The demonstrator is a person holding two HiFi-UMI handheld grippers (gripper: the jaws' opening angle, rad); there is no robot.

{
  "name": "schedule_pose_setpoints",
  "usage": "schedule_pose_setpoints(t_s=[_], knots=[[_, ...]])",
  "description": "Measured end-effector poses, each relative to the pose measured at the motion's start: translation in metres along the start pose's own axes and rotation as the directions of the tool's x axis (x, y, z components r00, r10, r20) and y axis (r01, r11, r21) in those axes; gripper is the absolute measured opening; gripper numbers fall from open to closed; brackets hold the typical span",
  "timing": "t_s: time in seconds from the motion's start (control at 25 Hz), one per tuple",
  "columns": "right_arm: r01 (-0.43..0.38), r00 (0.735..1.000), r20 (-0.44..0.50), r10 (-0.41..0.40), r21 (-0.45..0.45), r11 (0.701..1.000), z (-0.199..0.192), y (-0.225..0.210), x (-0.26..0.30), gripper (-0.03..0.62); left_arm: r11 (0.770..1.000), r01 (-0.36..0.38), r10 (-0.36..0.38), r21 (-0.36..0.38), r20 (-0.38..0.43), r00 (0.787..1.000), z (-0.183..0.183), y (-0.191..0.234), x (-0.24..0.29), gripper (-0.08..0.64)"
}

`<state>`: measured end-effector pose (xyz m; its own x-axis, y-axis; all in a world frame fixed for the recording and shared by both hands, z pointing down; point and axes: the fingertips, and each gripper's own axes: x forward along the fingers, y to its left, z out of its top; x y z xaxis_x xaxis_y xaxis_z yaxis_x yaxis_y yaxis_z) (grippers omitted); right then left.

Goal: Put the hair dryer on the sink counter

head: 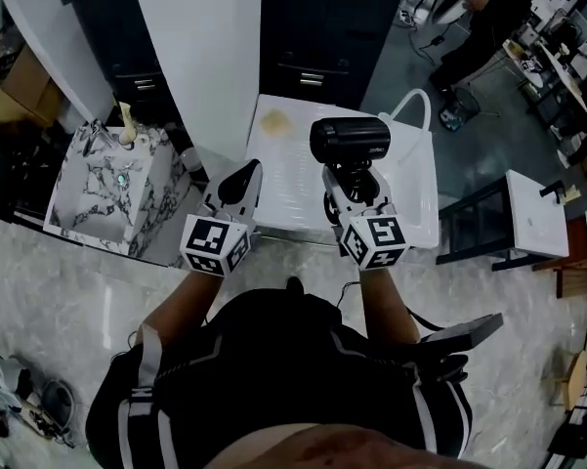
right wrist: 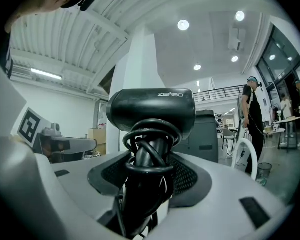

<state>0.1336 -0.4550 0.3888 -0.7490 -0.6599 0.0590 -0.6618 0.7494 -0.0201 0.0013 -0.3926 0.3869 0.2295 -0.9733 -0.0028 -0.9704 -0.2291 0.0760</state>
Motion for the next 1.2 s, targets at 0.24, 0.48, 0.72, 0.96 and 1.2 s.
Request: schedule_pose_setpoints(t_s=[0.24, 0.48, 0.72, 0.96, 1.2], knots=[[-0.079, 0.995, -0.055, 0.080, 0.015, 0.997, -0.023, -0.015, 0.025, 0.241, 0.995, -0.095, 0.095, 0.001, -0.044, 0.995, -0.024, 0.011, 0.014, 0.002], [-0.157, 0.980, -0.122, 0.159, 0.029, 0.987, -0.060, -0.026, 0.049, 0.241, 0.985, -0.172, 0.172, 0.007, -0.070, 0.983, -0.046, 0.017, 0.022, 0.002], [-0.222, 0.953, -0.197, 0.230, 0.059, 0.973, -0.096, -0.038, 0.066, 0.241, 0.977, -0.212, 0.208, -0.026, -0.127, 0.970, -0.081, 0.008, 0.032, 0.002], [-0.241, 0.929, -0.271, 0.252, 0.071, 0.968, -0.124, -0.053, 0.086, 0.241, 0.968, -0.249, 0.239, -0.039, -0.172, 0.956, -0.109, 0.014, 0.052, 0.002], [-0.221, 0.903, -0.356, 0.239, 0.090, 0.971, -0.163, -0.051, 0.106, 0.241, 0.967, -0.250, 0.233, -0.048, -0.226, 0.946, -0.140, 0.028, 0.058, 0.002]])
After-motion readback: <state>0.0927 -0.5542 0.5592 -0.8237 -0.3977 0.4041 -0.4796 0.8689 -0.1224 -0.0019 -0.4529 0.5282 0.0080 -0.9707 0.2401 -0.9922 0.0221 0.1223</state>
